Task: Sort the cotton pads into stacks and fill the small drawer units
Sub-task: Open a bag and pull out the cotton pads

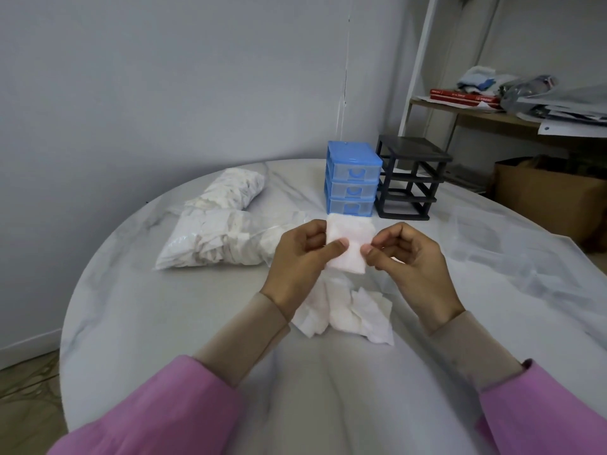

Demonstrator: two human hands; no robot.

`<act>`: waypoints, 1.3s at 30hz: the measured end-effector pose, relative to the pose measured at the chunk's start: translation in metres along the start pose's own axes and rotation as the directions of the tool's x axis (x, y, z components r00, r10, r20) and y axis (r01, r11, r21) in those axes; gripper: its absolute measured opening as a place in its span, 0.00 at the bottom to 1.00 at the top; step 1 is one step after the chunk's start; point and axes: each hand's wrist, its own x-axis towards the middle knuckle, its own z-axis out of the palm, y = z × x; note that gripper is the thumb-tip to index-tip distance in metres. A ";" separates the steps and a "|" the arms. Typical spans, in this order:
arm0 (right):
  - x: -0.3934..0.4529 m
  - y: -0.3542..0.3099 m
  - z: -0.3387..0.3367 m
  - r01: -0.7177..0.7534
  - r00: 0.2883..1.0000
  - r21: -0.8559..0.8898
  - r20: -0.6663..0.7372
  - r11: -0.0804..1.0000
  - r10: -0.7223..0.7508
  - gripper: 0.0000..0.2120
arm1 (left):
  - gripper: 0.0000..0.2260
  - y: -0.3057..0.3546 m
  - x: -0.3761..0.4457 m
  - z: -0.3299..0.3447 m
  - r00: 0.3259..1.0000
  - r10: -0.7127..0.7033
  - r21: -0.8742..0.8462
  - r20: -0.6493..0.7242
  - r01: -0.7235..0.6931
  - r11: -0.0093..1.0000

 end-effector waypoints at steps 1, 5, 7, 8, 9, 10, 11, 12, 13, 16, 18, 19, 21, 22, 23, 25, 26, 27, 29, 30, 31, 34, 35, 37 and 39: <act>0.000 0.000 -0.001 0.008 1.000 -0.027 0.012 1.000 -0.008 0.09 | 0.08 0.003 0.000 -0.001 1.000 0.027 -0.001 -0.017 -0.027 1.000; -0.004 0.003 -0.001 0.108 0.977 -0.311 0.208 0.944 -0.043 0.06 | 0.12 0.012 0.004 -0.009 0.982 0.122 0.031 -0.145 -0.119 0.992; -0.009 0.005 0.001 0.197 0.947 -0.453 0.318 0.870 -0.049 0.05 | 0.07 0.011 0.006 -0.014 0.972 0.132 0.026 -0.195 -0.130 0.991; -0.010 0.007 0.002 0.249 0.929 -0.517 0.367 0.819 -0.051 0.07 | 0.05 0.010 0.007 -0.016 0.968 0.125 0.023 -0.215 -0.123 0.992; -0.011 0.009 0.002 0.298 0.908 -0.565 0.415 0.770 -0.047 0.09 | 0.04 0.009 0.008 -0.017 0.966 0.118 0.025 -0.229 -0.116 0.993; -0.011 0.010 0.002 0.332 0.890 -0.593 0.454 0.733 -0.037 0.11 | 0.05 0.008 0.008 -0.017 0.965 0.107 0.029 -0.238 -0.103 0.994; -0.011 0.011 0.003 0.349 0.879 -0.607 0.476 0.714 -0.025 0.12 | 0.05 0.007 0.008 -0.017 0.965 0.104 0.034 -0.243 -0.098 0.995; -0.011 0.011 0.003 0.355 0.874 -0.614 0.486 0.705 -0.017 0.13 | 0.05 0.007 0.008 -0.017 0.964 0.102 0.041 -0.246 -0.095 0.995; -0.011 0.011 0.003 0.363 0.871 -0.618 0.491 0.697 -0.017 0.13 | 0.06 0.007 0.009 -0.017 0.964 0.103 0.050 -0.246 -0.093 0.994; -0.010 0.012 0.002 0.393 0.861 -0.617 0.508 0.682 -0.037 0.09 | 0.06 0.004 0.009 -0.016 0.962 0.105 0.074 -0.250 -0.089 0.993; -0.010 0.011 0.003 0.400 0.859 -0.605 0.509 0.688 -0.052 0.04 | 0.05 0.003 0.009 -0.015 0.962 0.109 0.081 -0.249 -0.091 0.993; -0.010 0.010 0.003 0.403 0.860 -0.594 0.506 0.697 -0.066 0.02 | 0.05 0.003 0.009 -0.015 0.962 0.111 0.082 -0.247 -0.093 0.992; -0.010 0.009 0.003 0.402 0.865 -0.554 0.491 0.729 -0.104 0.04 | 0.05 0.002 0.010 -0.015 0.963 0.116 0.088 -0.243 -0.097 0.991; -0.010 0.007 0.003 0.387 0.870 -0.526 0.479 0.758 -0.111 0.05 | 0.06 0.003 0.009 -0.016 0.963 0.123 0.095 -0.238 -0.103 0.990; -0.009 0.005 0.003 0.361 0.877 -0.488 0.468 0.795 -0.111 0.05 | 0.07 0.002 0.009 -0.016 0.964 0.131 0.104 -0.231 -0.110 0.988; -0.009 0.001 0.001 0.306 0.893 -0.383 0.433 0.872 -0.124 0.04 | 0.12 0.002 0.008 -0.016 0.966 0.146 0.128 -0.215 -0.121 0.984; -0.008 -0.001 0.000 0.286 0.902 -0.323 0.408 0.902 -0.140 0.03 | 0.15 0.001 0.008 -0.015 0.967 0.150 0.154 -0.208 -0.119 0.981; -0.007 -0.002 -0.001 0.270 0.909 -0.267 0.387 0.925 -0.154 0.04 | 0.15 0.000 0.007 -0.015 0.968 0.150 0.180 -0.200 -0.114 0.977; -0.007 -0.005 -0.001 0.243 0.920 -0.169 0.352 0.955 -0.172 0.07 | 0.11 -0.002 0.007 -0.016 0.976 0.133 0.209 -0.171 -0.096 0.973; -0.007 -0.006 -0.001 0.234 0.927 -0.128 0.328 0.964 -0.182 0.08 | 0.09 -0.004 0.007 -0.015 0.982 0.113 0.215 -0.149 -0.079 0.973; -0.006 -0.007 -0.001 0.230 0.935 -0.094 0.298 0.969 -0.194 0.10 | 0.09 -0.005 0.007 -0.015 0.989 0.092 0.218 -0.120 -0.064 0.974; -0.004 -0.009 -0.002 0.235 0.954 -0.078 0.207 0.969 -0.215 0.12 | 0.12 -0.007 0.005 -0.011 0.999 0.047 0.246 -0.018 -0.041 0.968; -0.003 -0.009 -0.003 0.237 0.958 -0.088 0.188 0.967 -0.218 0.12 | 0.12 -0.007 0.005 -0.010 0.999 0.036 0.242 0.008 -0.037 0.970; -0.002 -0.009 -0.005 0.241 0.960 -0.082 0.163 0.967 -0.226 0.12 | 0.08 -0.005 0.004 -0.006 0.999 0.013 0.238 0.041 -0.023 0.971; 0.000 -0.008 -0.006 0.250 0.961 -0.084 0.144 0.965 -0.237 0.12 | 0.08 -0.003 0.003 -0.004 0.999 -0.017 0.211 0.050 0.006 0.977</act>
